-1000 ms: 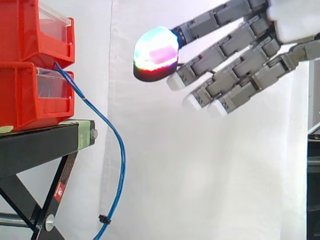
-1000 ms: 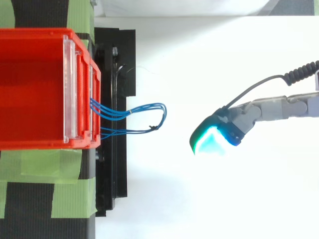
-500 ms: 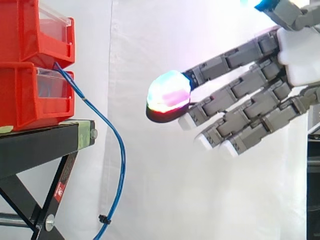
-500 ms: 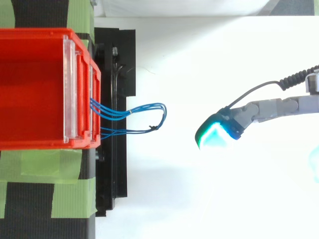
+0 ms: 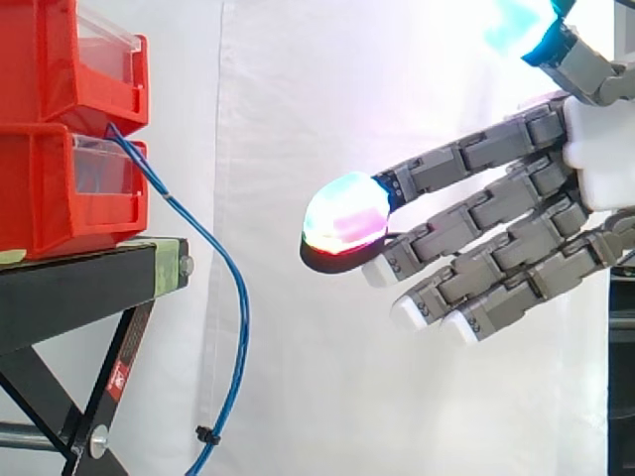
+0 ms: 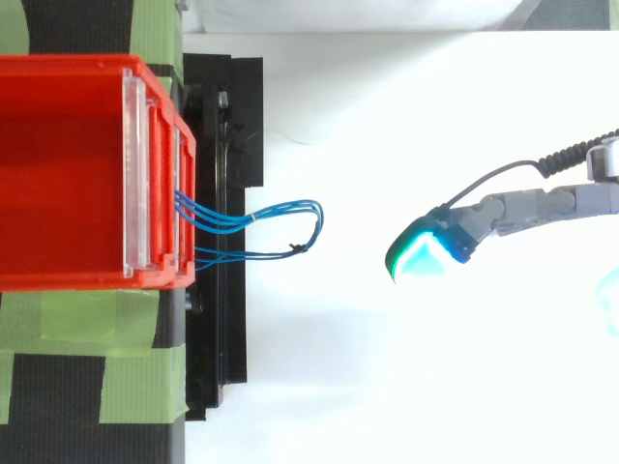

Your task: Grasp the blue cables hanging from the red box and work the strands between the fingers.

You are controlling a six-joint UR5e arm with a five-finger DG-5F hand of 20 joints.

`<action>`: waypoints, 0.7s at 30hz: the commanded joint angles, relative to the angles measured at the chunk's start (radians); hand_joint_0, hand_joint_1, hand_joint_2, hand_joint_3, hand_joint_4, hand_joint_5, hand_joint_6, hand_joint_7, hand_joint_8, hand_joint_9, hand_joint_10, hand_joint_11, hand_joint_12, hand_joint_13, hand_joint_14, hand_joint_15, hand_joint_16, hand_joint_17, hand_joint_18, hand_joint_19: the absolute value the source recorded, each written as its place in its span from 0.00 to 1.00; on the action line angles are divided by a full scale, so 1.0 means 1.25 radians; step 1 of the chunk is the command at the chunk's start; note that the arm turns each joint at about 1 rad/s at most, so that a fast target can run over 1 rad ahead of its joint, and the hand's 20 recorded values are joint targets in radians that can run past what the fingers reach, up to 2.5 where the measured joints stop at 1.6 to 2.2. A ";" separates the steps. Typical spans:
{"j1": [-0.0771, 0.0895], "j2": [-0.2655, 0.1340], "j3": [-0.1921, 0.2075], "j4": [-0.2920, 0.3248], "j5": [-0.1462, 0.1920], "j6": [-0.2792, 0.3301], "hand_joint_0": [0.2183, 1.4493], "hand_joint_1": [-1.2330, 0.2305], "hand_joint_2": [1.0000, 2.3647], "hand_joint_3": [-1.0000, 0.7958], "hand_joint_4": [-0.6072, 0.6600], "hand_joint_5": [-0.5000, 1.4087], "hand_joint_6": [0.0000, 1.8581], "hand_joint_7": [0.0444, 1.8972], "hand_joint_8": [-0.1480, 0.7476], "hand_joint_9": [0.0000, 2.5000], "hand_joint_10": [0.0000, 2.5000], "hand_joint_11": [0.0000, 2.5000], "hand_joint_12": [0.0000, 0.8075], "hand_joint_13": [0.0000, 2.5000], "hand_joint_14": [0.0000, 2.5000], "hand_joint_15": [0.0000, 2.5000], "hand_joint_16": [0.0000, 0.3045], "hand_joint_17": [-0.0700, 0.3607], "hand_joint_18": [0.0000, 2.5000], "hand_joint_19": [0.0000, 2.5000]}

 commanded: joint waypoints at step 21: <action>0.018 -0.028 -0.115 0.231 0.119 0.043 0.32 0.63 0.00 0.00 0.54 0.00 0.00 0.33 0.44 0.00 0.00 0.04 0.43 0.00 0.00 0.09 0.24 0.54 0.00 0.07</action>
